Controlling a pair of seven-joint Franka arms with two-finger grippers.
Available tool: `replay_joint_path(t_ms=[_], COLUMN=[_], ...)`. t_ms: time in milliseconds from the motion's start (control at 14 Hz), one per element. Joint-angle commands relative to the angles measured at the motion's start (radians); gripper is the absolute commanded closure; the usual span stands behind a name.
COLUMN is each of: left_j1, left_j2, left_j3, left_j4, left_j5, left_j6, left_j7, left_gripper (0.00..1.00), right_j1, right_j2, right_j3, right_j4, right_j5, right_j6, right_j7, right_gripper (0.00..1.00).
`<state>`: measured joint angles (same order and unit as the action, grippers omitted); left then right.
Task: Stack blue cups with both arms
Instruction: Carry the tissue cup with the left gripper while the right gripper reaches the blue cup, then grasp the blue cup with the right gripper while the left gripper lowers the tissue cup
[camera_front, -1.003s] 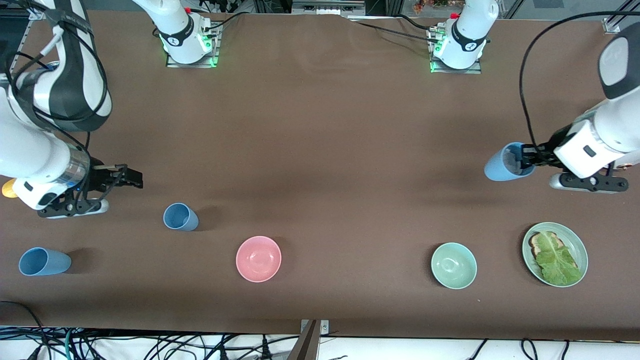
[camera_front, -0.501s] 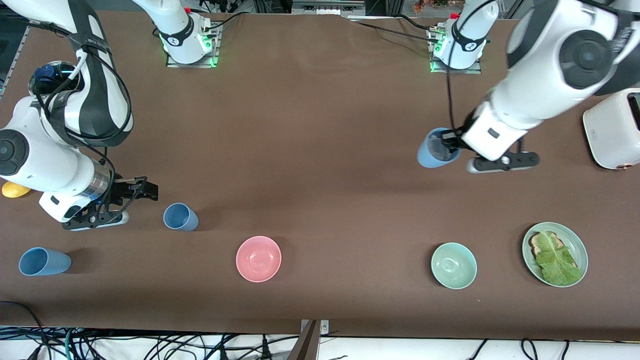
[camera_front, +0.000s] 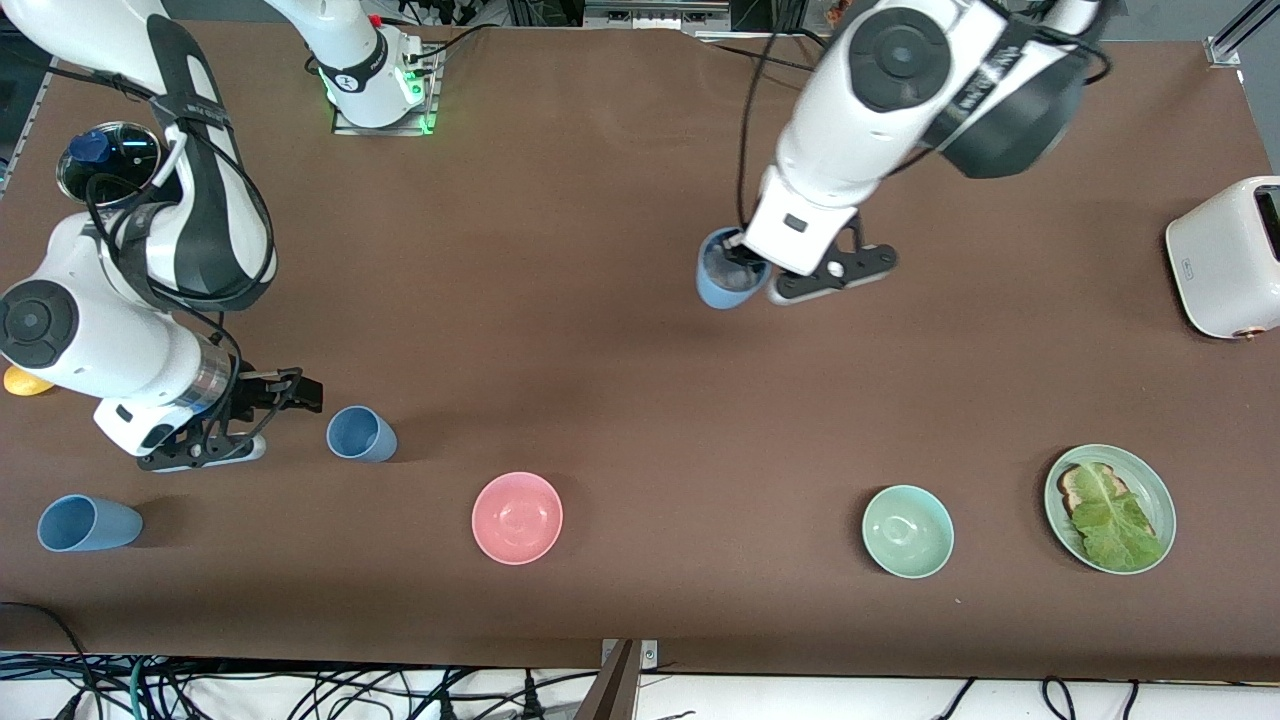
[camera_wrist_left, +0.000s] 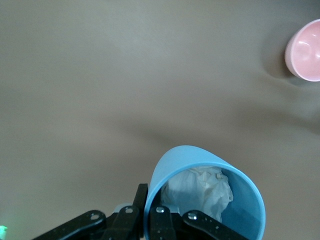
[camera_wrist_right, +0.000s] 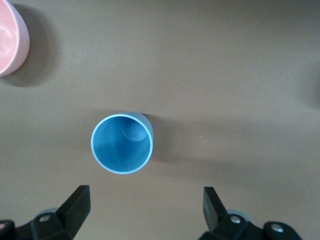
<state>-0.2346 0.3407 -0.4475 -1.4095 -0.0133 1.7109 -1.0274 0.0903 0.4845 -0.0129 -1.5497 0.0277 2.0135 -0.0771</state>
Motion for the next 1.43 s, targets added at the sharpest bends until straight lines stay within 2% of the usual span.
replay_joint_path(t_ms=[0, 215, 573, 860, 1075, 1361], left_j1=[-0.046, -0.046, -0.066, -0.081, -0.107, -0.178], left_j2=[0.063, 0.118, 0.23, 0.306, 0.348, 0.386], left_j3=[0.015, 0.015, 0.016, 0.02, 0.045, 0.113], left_j4=[0.067, 0.067, 0.066, 0.058, 0.055, 0.049], left_j5=[0.015, 0.079, 0.15, 0.223, 0.23, 0.231], left_j6=[0.027, 0.045, 0.179, 0.255, 0.312, 0.386], left_j7=[-0.082, -0.083, -0.115, -0.126, -0.152, -0.196], left_gripper=[1.0, 1.0, 1.0, 1.0, 1.0, 1.0], right_j1=[-0.012, -0.029, -0.027, -0.024, -0.023, -0.023], right_j2=[0.02, 0.042, 0.097, 0.121, 0.135, 0.14], right_j3=[0.007, 0.008, 0.008, 0.01, 0.01, 0.01], right_j4=[-0.033, -0.041, -0.041, -0.043, -0.043, -0.053], right_j5=[0.02, 0.024, 0.041, 0.041, 0.041, 0.041], right_j6=[0.079, 0.119, 0.192, 0.231, 0.234, 0.238], right_j7=[-0.026, -0.036, -0.038, -0.038, -0.038, -0.036], right_gripper=[0.0, 0.0, 0.01, 0.06, 0.1, 0.33])
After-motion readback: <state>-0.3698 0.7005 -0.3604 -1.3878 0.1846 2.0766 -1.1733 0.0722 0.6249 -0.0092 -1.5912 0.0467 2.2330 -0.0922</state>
